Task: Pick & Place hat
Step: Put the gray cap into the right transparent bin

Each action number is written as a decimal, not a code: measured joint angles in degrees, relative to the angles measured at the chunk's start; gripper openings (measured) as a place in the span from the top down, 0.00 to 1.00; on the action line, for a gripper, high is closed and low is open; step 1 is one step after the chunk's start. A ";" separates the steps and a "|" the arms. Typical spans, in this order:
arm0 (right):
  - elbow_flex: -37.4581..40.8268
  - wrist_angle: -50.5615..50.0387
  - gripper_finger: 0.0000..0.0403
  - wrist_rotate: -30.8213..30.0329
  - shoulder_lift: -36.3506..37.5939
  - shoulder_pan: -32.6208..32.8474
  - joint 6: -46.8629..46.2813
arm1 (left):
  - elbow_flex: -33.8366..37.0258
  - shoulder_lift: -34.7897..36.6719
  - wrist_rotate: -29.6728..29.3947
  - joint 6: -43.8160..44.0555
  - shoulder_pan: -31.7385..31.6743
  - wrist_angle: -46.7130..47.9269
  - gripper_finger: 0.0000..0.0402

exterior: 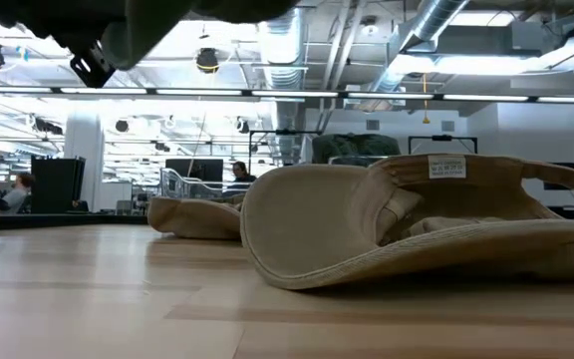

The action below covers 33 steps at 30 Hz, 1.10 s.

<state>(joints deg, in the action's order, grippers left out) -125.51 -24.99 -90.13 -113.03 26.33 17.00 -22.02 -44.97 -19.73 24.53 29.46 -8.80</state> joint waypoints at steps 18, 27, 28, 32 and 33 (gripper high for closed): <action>10.75 -16.57 0.38 4.31 -0.62 -2.33 -20.09 | -0.05 0.04 -8.16 -1.58 0.70 -2.56 0.96; 19.09 -16.33 0.38 5.45 -0.74 -4.73 -29.13 | -0.09 -0.04 -7.54 -1.58 -1.97 -5.80 0.94; 19.32 -16.24 0.38 5.07 -0.74 -5.02 -29.23 | -0.09 -0.10 -7.01 -1.53 -1.96 -5.81 0.95; 19.84 -16.17 0.38 4.67 -0.74 -6.35 -29.16 | -0.09 -0.93 -4.74 -1.18 -1.67 -5.86 0.97; 19.83 -16.20 0.38 4.66 -0.74 -6.68 -29.15 | -0.09 -1.28 -4.66 -1.16 -1.67 -5.92 0.96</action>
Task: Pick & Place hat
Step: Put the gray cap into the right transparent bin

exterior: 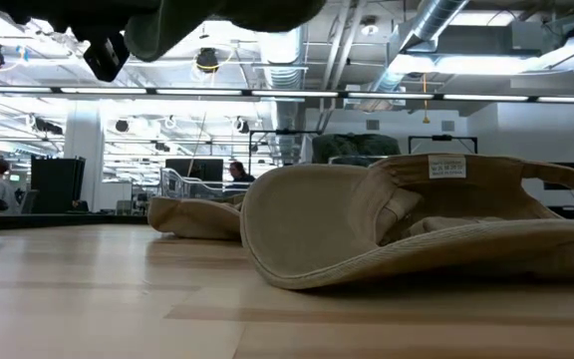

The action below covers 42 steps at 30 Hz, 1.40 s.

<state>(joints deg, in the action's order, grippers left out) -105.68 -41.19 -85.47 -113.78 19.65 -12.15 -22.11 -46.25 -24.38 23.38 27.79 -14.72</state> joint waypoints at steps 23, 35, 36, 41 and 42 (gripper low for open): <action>-0.01 -9.33 0.38 -4.55 0.04 0.26 15.20 | 0.00 -2.58 0.87 0.00 2.02 0.34 0.97; -0.05 -14.69 0.38 -4.55 0.33 0.21 15.29 | 0.00 0.93 0.87 -0.43 4.59 2.50 0.97; -0.05 -15.20 0.38 -4.52 0.33 0.21 15.23 | 0.00 0.91 0.86 -0.45 4.59 3.00 0.96; -0.05 -16.84 0.38 -4.52 0.33 0.22 15.22 | 0.00 0.91 0.86 -0.44 4.59 4.40 0.94; -0.05 -17.23 0.38 -4.52 0.33 0.21 15.25 | 0.00 0.91 0.85 -0.44 4.59 4.46 0.95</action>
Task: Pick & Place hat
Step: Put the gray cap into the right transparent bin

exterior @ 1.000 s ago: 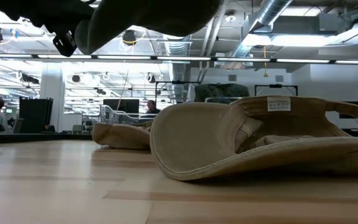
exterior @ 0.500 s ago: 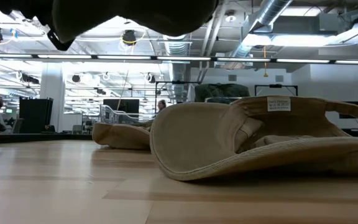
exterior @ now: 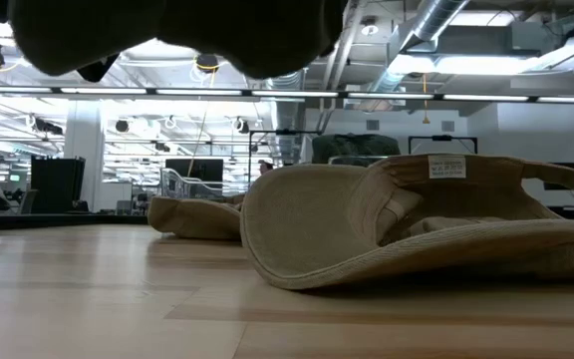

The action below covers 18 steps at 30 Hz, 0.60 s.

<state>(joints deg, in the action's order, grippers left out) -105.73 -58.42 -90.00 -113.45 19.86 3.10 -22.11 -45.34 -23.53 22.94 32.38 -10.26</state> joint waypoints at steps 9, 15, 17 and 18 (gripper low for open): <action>-0.02 -1.66 0.38 0.02 0.42 0.95 0.39 | 0.00 0.00 0.02 0.00 -0.29 2.34 0.94; -0.02 -1.83 0.38 0.09 0.42 3.31 -7.93 | 0.00 0.00 0.02 0.00 -0.33 2.84 0.96; -0.02 -2.50 0.38 1.59 0.42 4.49 -12.64 | 0.00 0.00 0.02 0.00 -0.33 2.87 0.97; -0.02 -2.98 0.38 3.09 0.42 5.04 -14.29 | 0.00 0.00 0.00 0.00 -0.33 2.91 0.97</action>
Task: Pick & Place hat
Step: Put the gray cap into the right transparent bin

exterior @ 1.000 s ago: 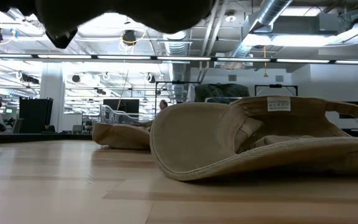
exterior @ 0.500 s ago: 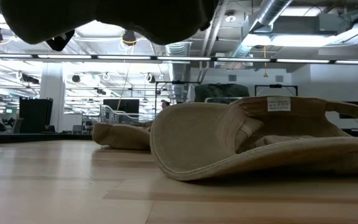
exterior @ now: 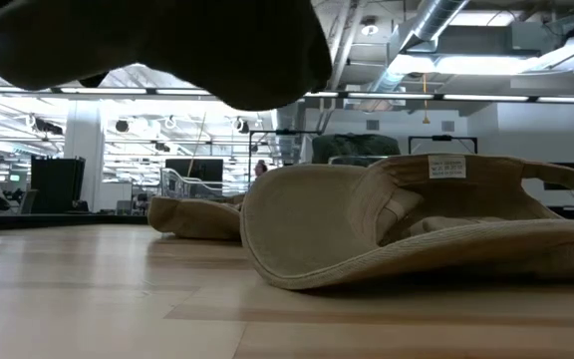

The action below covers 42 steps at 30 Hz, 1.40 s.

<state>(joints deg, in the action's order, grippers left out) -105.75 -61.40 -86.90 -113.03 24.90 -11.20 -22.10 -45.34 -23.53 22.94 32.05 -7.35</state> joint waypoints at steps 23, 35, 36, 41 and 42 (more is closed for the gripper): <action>0.58 12.85 0.38 40.12 -0.05 16.86 -8.87 | 0.02 0.00 0.01 1.27 -1.11 -0.52 0.96; 7.74 50.22 0.38 50.22 -0.29 17.01 16.60 | 0.02 0.00 0.01 1.91 -2.60 -1.21 0.95; 7.79 51.77 0.38 53.52 -0.18 16.38 18.90 | 0.02 0.00 0.03 2.13 -2.60 -1.48 0.96; 7.89 53.04 0.38 67.57 1.66 12.09 24.72 | 0.02 -0.02 1.59 2.72 -2.60 -2.62 0.95; 7.89 51.90 0.38 69.00 2.29 10.96 24.74 | 0.02 -0.02 2.22 2.73 -2.60 -3.01 0.94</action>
<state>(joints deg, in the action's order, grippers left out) -97.86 -9.49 -17.90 -110.74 35.86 13.54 -22.09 -45.36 -21.30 25.67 29.45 -10.37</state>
